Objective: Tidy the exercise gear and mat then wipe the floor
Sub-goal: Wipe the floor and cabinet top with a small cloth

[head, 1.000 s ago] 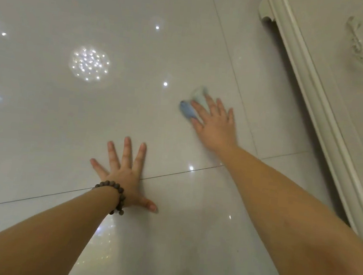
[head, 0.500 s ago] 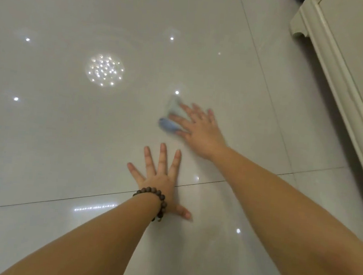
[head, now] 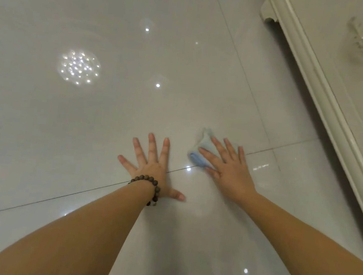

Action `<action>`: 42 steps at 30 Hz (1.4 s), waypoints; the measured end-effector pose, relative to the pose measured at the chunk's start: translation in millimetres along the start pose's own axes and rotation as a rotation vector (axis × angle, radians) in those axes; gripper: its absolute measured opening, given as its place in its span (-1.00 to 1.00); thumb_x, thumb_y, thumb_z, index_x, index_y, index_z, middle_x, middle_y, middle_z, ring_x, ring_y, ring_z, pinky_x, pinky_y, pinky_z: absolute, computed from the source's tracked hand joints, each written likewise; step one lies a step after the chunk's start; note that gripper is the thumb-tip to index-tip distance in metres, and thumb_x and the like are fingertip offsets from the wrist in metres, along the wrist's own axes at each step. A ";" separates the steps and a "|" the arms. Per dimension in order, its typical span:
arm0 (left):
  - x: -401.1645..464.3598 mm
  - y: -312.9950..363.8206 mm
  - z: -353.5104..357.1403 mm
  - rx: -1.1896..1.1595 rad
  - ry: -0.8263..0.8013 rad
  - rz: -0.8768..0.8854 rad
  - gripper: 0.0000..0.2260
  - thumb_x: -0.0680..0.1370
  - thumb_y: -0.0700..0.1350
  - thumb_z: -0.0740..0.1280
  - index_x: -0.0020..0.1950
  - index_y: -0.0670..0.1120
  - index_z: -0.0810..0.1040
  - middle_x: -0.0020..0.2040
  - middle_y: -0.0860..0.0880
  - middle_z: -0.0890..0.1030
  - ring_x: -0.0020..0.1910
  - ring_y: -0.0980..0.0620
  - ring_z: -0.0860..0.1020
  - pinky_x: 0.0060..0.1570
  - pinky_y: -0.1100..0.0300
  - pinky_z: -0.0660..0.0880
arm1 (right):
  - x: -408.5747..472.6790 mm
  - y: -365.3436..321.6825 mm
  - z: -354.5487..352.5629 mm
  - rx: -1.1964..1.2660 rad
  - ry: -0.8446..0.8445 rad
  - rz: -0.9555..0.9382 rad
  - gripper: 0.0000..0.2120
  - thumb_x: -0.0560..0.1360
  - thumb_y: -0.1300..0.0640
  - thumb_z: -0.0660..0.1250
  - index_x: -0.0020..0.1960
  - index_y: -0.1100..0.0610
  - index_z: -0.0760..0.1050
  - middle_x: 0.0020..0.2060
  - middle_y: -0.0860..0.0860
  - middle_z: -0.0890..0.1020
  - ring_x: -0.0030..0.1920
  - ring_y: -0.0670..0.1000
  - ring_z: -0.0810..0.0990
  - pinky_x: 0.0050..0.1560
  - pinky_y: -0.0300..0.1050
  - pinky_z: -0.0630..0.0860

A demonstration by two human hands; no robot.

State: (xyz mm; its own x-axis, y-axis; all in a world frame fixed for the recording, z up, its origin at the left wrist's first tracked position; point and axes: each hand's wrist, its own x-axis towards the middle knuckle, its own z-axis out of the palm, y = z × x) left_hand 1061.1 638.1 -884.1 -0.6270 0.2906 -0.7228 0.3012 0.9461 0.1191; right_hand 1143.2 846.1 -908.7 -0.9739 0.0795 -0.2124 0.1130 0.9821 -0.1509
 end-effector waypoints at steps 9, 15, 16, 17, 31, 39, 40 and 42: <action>-22.3 4.0 7.3 0.012 0.110 0.017 0.28 0.14 0.56 0.31 0.47 0.08 -0.48 0.48 -0.12 -0.48 0.44 -0.28 -0.45 0.29 -0.52 -0.18 | -76.0 36.0 -8.8 0.220 -0.015 0.830 -0.50 0.63 -0.13 0.00 0.53 -0.19 -0.03 0.56 -0.01 -0.10 0.53 0.16 -0.14 0.46 0.29 -0.14; -110.7 29.7 89.2 0.020 0.135 0.103 0.18 0.29 0.51 0.24 0.49 -0.06 -0.46 0.48 -0.17 -0.46 0.46 -0.21 -0.43 0.40 -0.36 -0.21 | -118.6 -34.8 14.0 0.054 -0.135 0.073 -0.44 0.50 -0.28 -0.24 0.50 -0.29 -0.03 0.55 -0.09 -0.07 0.54 0.09 -0.15 0.46 0.18 -0.26; -121.9 32.8 103.8 0.019 0.074 0.102 0.23 0.26 0.52 0.26 0.47 -0.06 -0.50 0.45 -0.17 -0.51 0.44 -0.21 -0.46 0.40 -0.36 -0.22 | -131.7 -9.4 12.3 0.035 -0.125 0.096 -0.43 0.49 -0.28 -0.24 0.49 -0.29 -0.04 0.55 -0.10 -0.06 0.54 0.08 -0.13 0.47 0.15 -0.22; -129.4 35.4 116.4 0.016 0.012 0.097 0.28 0.21 0.55 0.26 0.44 -0.07 -0.55 0.42 -0.16 -0.56 0.42 -0.22 -0.49 0.39 -0.37 -0.24 | -148.7 20.2 11.6 0.037 -0.105 0.211 -0.44 0.50 -0.29 -0.22 0.50 -0.28 -0.05 0.55 -0.08 -0.05 0.54 0.08 -0.11 0.47 0.15 -0.18; -139.3 59.5 139.5 0.064 -0.089 -0.002 0.43 -0.01 0.61 0.29 0.25 -0.05 -0.73 0.28 -0.14 -0.71 0.31 -0.26 -0.61 0.31 -0.42 -0.30 | -230.1 -15.9 48.7 0.083 0.014 -0.096 -0.53 0.54 -0.08 0.09 0.45 -0.17 0.27 0.50 0.02 0.24 0.49 0.21 0.17 0.44 0.31 0.06; -145.8 67.4 138.4 0.096 -0.058 -0.004 0.41 0.02 0.57 0.35 0.27 -0.04 -0.68 0.33 -0.13 -0.65 0.38 -0.26 -0.54 0.34 -0.42 -0.27 | -256.3 164.8 17.8 0.264 0.144 0.973 -0.51 0.62 -0.09 0.04 0.53 -0.12 0.08 0.55 0.08 -0.01 0.50 0.23 0.00 0.43 0.31 -0.05; -145.8 67.1 138.7 0.102 -0.053 -0.003 0.42 0.02 0.56 0.35 0.28 -0.04 -0.68 0.34 -0.13 -0.65 0.38 -0.26 -0.54 0.34 -0.42 -0.27 | -248.1 136.5 23.5 0.262 0.154 0.913 -0.52 0.61 -0.08 0.06 0.52 -0.11 0.13 0.54 0.08 0.03 0.50 0.24 0.00 0.43 0.33 -0.06; -146.6 66.6 138.0 0.098 -0.049 -0.007 0.43 0.03 0.56 0.35 0.33 -0.05 -0.66 0.35 -0.14 -0.63 0.38 -0.25 -0.54 0.34 -0.42 -0.27 | -247.3 58.4 44.3 0.159 0.218 0.557 -0.53 0.56 -0.09 0.07 0.46 -0.10 0.28 0.51 0.11 0.20 0.48 0.30 0.13 0.41 0.39 0.01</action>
State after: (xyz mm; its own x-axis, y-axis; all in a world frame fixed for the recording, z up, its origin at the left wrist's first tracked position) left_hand 1272.2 638.7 -864.1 -0.5937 0.2748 -0.7563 0.3673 0.9288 0.0491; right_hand 1399.3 876.3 -907.7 -0.7759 0.6227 -0.1007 0.6278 0.7467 -0.2198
